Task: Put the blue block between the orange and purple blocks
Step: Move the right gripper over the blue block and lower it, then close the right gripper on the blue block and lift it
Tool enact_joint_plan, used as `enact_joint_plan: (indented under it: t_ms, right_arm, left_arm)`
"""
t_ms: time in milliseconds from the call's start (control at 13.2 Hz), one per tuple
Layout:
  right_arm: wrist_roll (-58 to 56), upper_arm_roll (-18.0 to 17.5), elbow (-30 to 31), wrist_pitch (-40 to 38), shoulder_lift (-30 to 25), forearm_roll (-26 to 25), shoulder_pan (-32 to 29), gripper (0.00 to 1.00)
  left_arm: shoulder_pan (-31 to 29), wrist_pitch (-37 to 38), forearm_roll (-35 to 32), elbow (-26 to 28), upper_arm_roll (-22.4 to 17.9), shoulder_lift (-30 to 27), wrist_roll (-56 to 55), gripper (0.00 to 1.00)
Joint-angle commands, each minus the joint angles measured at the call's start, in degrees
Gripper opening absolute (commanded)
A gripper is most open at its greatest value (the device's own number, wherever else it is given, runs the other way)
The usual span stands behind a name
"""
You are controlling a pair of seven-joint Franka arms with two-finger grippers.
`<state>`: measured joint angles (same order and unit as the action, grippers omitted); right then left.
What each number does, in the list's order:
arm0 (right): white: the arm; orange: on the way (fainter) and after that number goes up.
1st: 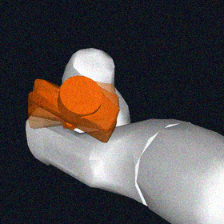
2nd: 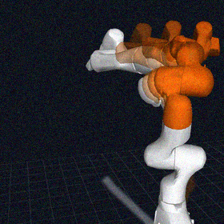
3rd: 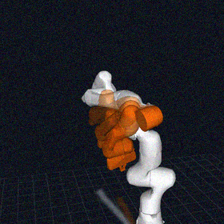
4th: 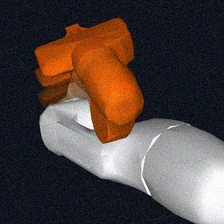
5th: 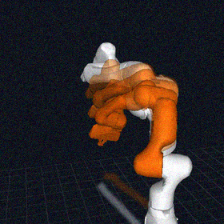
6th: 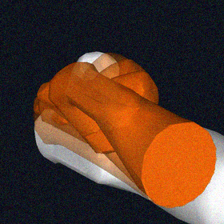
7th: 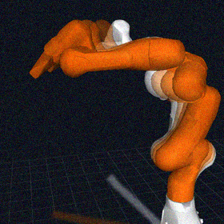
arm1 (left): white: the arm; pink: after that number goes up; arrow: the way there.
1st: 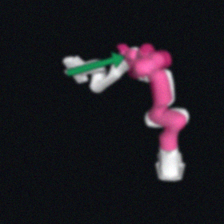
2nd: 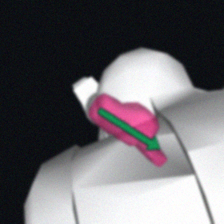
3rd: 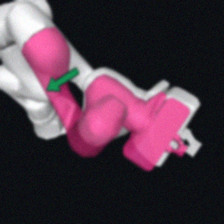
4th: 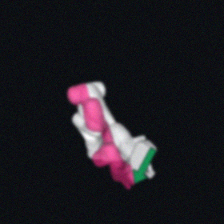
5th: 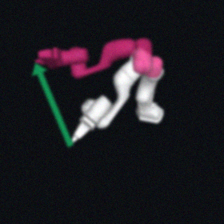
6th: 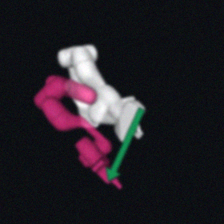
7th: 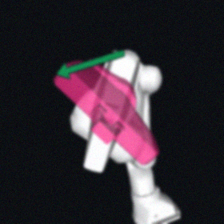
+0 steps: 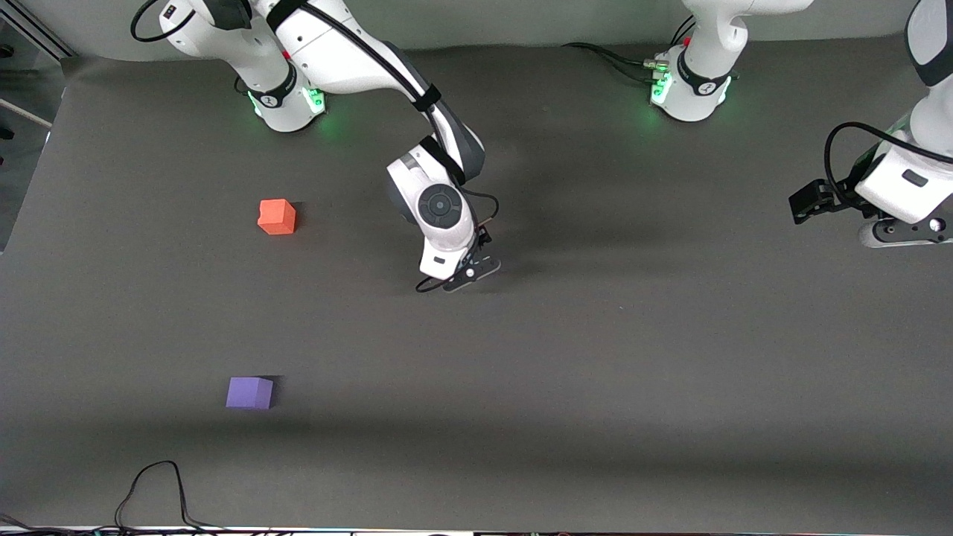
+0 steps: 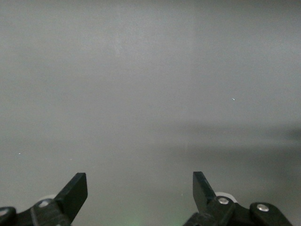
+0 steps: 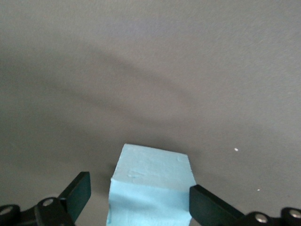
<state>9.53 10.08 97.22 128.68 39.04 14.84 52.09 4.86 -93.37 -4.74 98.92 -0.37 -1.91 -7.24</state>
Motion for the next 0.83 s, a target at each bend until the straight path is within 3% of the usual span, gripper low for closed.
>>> enact_joint_plan:
  t_ms: [0, 682, 758]
  right_arm:
    - [1.2, 0.6, -0.5, -1.1, -1.4, 0.6, 0.5, 1.00]
    - [3.3, 0.6, -0.3, -3.5, -0.7, -0.8, 1.9, 0.99]
    - [3.4, 0.6, 0.1, -3.5, -0.5, -0.8, 2.1, 0.87]
  left_arm:
    - [1.0, 1.3, 0.1, -1.1, -0.2, 0.0, 0.8, 1.00]
    - [0.2, 1.4, -0.1, -1.2, -0.8, 0.7, 1.9, 1.00]
    - [0.2, 1.8, -0.1, -1.2, -0.8, 0.7, 2.0, 1.00]
